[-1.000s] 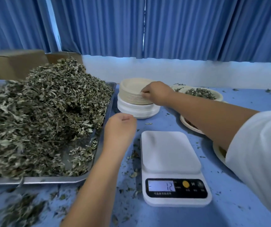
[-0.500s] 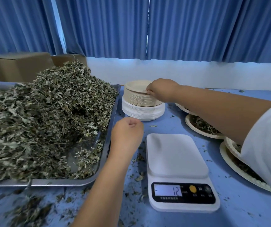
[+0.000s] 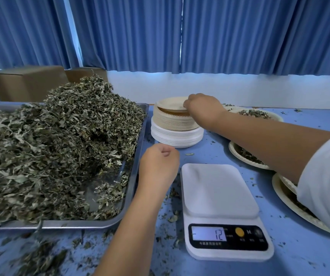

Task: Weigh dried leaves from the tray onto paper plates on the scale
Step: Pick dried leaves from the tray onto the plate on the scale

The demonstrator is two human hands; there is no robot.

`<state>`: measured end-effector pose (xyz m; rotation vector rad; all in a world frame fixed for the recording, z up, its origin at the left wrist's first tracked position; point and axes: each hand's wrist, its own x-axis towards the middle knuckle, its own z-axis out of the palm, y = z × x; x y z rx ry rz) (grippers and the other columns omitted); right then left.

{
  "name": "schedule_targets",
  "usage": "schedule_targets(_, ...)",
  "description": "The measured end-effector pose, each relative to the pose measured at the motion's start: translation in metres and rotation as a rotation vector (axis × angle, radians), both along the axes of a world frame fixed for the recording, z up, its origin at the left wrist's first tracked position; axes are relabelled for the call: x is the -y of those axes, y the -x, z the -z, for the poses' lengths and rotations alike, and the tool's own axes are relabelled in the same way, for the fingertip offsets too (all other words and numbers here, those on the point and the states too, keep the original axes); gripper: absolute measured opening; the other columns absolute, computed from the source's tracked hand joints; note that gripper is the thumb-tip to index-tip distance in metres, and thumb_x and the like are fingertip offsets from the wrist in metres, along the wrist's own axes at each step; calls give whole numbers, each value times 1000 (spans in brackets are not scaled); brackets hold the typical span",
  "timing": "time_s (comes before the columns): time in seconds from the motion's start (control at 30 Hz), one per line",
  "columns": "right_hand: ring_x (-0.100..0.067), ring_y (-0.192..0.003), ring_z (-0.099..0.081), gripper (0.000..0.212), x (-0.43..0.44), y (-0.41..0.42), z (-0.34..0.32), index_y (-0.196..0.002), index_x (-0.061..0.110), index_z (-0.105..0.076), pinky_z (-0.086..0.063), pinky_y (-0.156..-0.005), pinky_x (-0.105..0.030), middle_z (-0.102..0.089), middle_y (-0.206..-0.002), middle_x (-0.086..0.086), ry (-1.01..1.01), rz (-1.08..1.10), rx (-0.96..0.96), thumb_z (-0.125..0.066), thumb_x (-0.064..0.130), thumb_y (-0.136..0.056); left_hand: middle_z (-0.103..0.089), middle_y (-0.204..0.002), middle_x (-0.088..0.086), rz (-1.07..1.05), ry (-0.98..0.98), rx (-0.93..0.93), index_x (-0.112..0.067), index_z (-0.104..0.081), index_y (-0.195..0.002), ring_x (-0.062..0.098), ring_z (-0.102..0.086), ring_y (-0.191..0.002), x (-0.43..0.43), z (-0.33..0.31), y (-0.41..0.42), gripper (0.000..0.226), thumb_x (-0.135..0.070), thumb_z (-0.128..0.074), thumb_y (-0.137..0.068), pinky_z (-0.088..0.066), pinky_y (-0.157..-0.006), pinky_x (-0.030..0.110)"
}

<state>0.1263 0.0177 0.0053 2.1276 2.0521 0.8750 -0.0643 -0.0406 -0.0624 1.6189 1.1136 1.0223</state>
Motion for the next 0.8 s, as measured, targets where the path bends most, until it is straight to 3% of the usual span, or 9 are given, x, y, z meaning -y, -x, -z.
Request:
schedule_targets(0.17,-24,-75,-40,20,-1,-3,1,-84,6,-53,-34,-63,-34,-41,-84,-7,35,-36,11,-47,-12,-79,-66,-85,-13,-17,-8,1,-26,-64,-83,2,-60,-77,0,0,1,13,-20,-54,-87,-45,-61,20)
schedule_targets(0.33,-29,-85,-51,16,-5,-8,5,-81,9,-48,-36,-65,-33,-42,-84,-6,-7,-83,-33,-49,-6,-85,-66,-82,-12,-8,-23,-10,-25,-65,-84,4,-60,-73,0,0,1,12,-21,-54,-87,-43,-58,21)
schedule_targets(0.43,-31,-92,-53,8,-2,-8,2,-90,4,-56,-39,-70,-33,-55,-96,-12,-60,-101,-109,-50,-1,-88,-66,-82,-12,-14,-14,3,-26,-65,-83,3,-60,-73,-1,0,1,12,-21,-55,-87,-43,-58,20)
schedule_targets(0.53,-31,-100,-52,18,9,2,-2,-105,3,-61,-40,-79,-33,-58,-106,-14,-142,-158,-241,-51,7,-90,-67,-89,-10,-14,1,40,-31,-63,-83,6,-63,-82,-1,1,2,11,-22,-56,-88,-49,-66,23)
schedule_targets(0.67,-30,-96,-53,16,42,32,5,-101,3,-63,-35,-76,-30,-60,-100,-13,-234,-331,-420,-57,11,-90,-68,-97,-5,-31,-43,226,-28,-64,-91,11,-65,-94,2,-5,2,7,-29,-56,-91,-53,-87,37)
schedule_targets(0.8,-22,-86,-52,10,80,50,19,-97,6,-65,-39,-73,-31,-56,-89,-2,-269,-389,-564,-60,9,-88,-69,-85,-7,-30,-162,448,-21,-65,-94,8,-68,-80,12,-16,1,9,-28,-58,-93,-56,-78,34)
